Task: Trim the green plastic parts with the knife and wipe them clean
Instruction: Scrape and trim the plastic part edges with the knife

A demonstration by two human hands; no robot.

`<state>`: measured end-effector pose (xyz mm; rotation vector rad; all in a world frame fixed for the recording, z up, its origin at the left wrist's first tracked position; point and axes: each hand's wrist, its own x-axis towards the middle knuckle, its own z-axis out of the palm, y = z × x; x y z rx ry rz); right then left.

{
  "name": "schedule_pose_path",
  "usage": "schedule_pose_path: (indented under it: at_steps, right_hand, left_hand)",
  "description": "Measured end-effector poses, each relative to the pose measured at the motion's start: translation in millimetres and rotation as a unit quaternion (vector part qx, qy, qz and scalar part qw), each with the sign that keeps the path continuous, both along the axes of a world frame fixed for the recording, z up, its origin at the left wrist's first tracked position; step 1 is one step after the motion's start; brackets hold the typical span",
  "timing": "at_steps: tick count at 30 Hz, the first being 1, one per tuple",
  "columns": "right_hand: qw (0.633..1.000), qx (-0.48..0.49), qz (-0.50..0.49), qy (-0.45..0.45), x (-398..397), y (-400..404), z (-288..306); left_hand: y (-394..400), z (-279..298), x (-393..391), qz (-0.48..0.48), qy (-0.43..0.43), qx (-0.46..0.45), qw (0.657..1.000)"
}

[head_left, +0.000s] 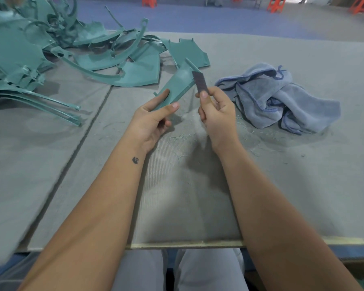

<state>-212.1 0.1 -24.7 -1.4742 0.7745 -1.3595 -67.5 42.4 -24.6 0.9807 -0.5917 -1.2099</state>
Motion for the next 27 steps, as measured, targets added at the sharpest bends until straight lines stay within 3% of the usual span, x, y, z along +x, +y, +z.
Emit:
schedule_pose_path:
  at_steps: [4,14,19,24,27]
  right_hand:
    - [0.999,0.003,-0.013,-0.032,-4,0,6]
    - [0.998,-0.039,-0.039,0.001,-3,3,12]
    - [0.998,-0.044,-0.006,0.053,1,2,6]
    - [0.999,-0.037,-0.003,-0.018,-2,0,10]
    - [0.999,-0.037,-0.012,-0.003,-4,-4,8]
  left_hand:
    - [3,1,2,-0.029,-0.020,-0.004,0.999]
    - [3,2,-1,-0.044,-0.044,-0.005,0.998]
    - [2,1,0,-0.047,-0.029,-0.003,0.998]
    - [2,2,1,-0.053,-0.024,-0.001,0.998]
    - [2,2,2,-0.053,-0.020,0.000,0.998]
